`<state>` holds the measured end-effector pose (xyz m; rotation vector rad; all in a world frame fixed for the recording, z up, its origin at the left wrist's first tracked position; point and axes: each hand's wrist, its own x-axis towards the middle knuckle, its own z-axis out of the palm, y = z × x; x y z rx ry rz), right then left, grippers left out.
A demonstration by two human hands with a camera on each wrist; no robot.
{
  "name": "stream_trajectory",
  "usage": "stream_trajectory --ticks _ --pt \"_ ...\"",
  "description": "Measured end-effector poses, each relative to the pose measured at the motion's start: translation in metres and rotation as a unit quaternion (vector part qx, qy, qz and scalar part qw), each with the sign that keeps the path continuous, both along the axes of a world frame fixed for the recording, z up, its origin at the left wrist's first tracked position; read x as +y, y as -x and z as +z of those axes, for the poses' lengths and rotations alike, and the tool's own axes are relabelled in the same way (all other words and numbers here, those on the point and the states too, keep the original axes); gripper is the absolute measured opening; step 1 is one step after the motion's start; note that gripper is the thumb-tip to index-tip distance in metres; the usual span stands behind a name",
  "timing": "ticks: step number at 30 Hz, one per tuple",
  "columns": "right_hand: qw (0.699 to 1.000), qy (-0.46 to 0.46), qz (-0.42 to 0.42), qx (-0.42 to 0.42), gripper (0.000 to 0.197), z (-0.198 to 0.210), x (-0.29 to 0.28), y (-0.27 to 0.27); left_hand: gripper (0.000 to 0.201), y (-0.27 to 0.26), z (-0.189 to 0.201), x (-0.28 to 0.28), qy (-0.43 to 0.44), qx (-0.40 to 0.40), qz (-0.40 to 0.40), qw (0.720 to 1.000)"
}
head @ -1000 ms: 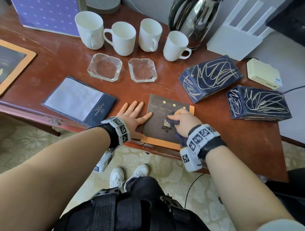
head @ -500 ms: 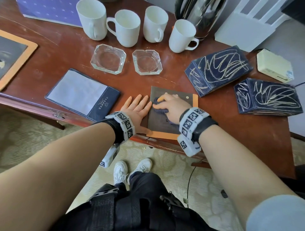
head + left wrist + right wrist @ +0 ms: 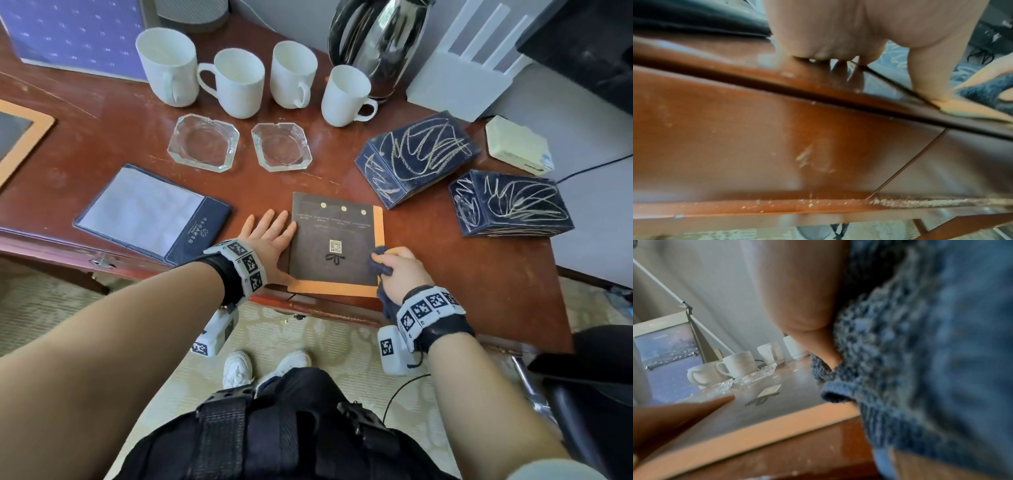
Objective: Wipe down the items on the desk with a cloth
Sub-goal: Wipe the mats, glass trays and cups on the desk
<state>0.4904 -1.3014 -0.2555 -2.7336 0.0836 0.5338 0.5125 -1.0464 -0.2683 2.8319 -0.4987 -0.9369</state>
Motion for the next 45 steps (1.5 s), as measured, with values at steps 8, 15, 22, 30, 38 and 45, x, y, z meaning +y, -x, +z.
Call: stream_trajectory --ticks 8,15,22,30,38,45 --pt "0.999 0.011 -0.025 0.043 0.041 0.01 0.004 0.0 0.065 -0.022 0.033 -0.02 0.268 0.038 0.323 0.907" --pt "0.999 -0.015 -0.016 0.049 0.039 0.02 -0.004 0.002 0.012 -0.036 0.046 -0.023 0.224 0.056 0.344 0.91" --pt "1.0 -0.024 -0.006 -0.009 0.041 0.062 -0.029 -0.013 0.014 -0.042 0.083 -0.031 0.341 0.039 0.327 0.88" --pt "0.979 -0.038 -0.072 -0.187 0.045 0.13 -0.068 -0.026 0.024 -0.044 0.119 -0.016 0.392 -0.108 0.157 0.9" --pt "0.999 -0.009 0.037 -0.035 0.043 0.081 -0.041 -0.013 0.031 -0.026 0.041 -0.001 0.064 -0.046 -0.003 0.997" --pt "0.998 -0.008 0.069 0.0 0.045 0.044 -0.004 -0.001 0.078 -0.012 0.026 -0.006 0.041 -0.046 -0.112 0.992"
